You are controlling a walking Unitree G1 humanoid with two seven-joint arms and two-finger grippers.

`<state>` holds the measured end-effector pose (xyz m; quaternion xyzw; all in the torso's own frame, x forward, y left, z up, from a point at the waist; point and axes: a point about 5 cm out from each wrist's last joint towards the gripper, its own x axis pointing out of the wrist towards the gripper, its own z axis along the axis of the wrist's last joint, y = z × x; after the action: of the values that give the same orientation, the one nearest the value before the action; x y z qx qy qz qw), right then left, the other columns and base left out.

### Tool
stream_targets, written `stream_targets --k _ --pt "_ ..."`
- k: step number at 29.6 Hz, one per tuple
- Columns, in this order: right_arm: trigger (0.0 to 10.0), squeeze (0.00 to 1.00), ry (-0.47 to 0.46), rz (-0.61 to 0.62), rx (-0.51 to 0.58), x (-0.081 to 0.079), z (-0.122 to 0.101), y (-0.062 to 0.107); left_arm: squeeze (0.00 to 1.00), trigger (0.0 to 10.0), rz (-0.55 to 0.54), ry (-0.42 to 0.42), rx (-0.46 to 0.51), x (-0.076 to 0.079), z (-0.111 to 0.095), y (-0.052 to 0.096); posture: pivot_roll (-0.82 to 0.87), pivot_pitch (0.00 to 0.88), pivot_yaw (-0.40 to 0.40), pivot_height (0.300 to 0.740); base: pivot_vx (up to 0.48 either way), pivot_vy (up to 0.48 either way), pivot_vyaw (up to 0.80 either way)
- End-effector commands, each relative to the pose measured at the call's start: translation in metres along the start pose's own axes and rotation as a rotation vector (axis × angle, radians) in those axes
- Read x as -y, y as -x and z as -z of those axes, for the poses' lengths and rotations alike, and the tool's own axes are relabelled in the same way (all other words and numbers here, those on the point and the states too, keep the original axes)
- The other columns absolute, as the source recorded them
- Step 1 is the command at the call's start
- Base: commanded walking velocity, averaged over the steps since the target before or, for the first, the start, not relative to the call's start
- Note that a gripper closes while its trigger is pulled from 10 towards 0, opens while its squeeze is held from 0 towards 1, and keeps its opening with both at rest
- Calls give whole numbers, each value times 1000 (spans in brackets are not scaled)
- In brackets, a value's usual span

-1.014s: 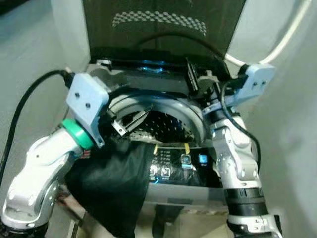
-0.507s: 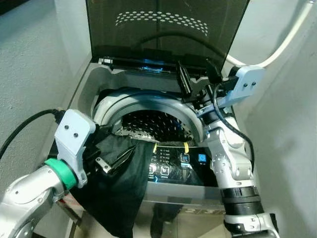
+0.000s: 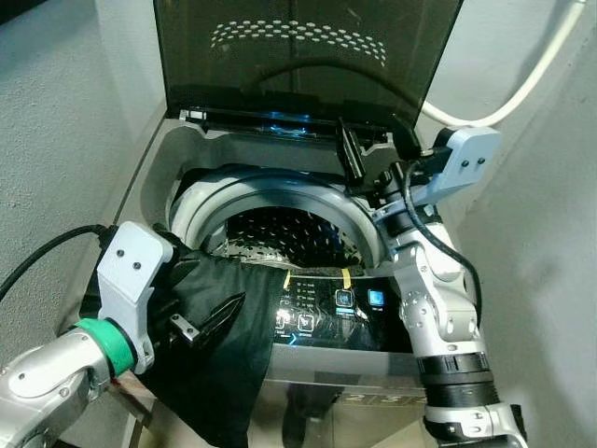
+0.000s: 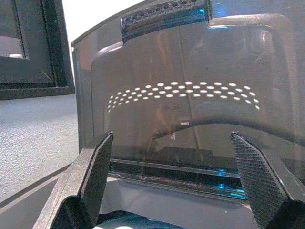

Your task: Clothes washing

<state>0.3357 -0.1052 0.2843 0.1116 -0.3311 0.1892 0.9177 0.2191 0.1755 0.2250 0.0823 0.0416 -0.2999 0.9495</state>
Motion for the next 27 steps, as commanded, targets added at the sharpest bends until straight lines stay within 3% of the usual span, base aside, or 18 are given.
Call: stream_targets --k 1,4,5,8,9,10,11,24,27 --pt "10000 0 8 7 6 3 -1 3 0 10000 11 61 -82 2 16 0 132 111 -31 740 0 0 0" --pt "10000 0 9 8 6 3 -1 3 0 10000 9 74 -94 2 19 0 126 112 -30 740 0 0 0" --pt "10000 0 9 9 7 3 -1 3 0 5686 5 80 -104 2 21 -1 126 112 -30 740 0 0 0" --pt "10000 0 9 9 7 3 -1 3 0 5686 5 80 -104 2 21 -1 126 112 -30 740 0 0 0" --pt "10000 0 9 11 7 3 -1 3 0 3098 2 82 -112 1 23 -2 125 115 -28 740 0 0 0" --pt "10000 0 9 11 7 3 -1 3 0 3098 2 82 -112 1 23 -2 125 115 -28 740 0 0 0" --pt "10000 0 9 12 8 3 -1 3 0 0 3 81 -122 1 24 -2 124 116 -26 740 0 0 0" --pt "10000 0 11 21 10 4 -1 4 0 0 15 79 -129 1 26 -4 123 119 -23 740 0 0 0" --pt "10000 0 12 23 10 5 -2 5 0 0 11 46 -133 0 25 -5 119 121 -21 740 0 0 0"
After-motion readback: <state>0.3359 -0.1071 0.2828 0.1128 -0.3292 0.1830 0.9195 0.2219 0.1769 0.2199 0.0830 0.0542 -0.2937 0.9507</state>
